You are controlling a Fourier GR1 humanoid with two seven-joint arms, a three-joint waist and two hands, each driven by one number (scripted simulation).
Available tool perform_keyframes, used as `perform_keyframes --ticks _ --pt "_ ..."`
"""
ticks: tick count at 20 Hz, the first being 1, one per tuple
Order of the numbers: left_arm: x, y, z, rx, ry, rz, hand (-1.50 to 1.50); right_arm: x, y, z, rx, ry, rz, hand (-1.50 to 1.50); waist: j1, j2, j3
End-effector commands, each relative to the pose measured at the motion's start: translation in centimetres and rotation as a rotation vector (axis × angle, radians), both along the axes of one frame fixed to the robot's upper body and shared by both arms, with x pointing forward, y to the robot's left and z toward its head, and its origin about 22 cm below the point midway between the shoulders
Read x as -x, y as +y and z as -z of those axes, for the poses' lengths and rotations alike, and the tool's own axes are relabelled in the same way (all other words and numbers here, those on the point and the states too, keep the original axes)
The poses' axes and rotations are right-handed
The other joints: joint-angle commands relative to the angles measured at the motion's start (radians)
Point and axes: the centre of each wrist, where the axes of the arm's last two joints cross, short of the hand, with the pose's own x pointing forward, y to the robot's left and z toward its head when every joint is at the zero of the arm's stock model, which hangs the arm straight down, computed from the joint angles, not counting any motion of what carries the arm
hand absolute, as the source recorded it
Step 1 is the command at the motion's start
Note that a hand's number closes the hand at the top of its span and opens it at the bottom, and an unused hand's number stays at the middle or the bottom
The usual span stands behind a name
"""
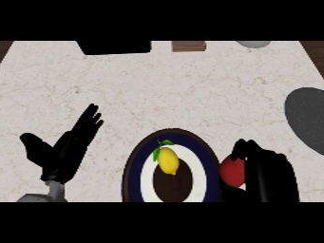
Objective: Pick the tomato from the plate and place it in the pan
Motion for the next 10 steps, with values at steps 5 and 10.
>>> perform_keyframes --ticks 5,10 --pt "0.0 -0.4 0.7 0.002 -0.003 0.031 0.00 3.4 -3.8 -4.3 -0.397 -0.271 0.105 1.50 0.031 0.006 0.000" --pt "-0.8 -0.4 -1.2 0.013 -0.006 0.047 0.00 2.0 -9.5 -2.2 -0.509 -0.297 0.185 1.50 0.047 0.008 0.001"
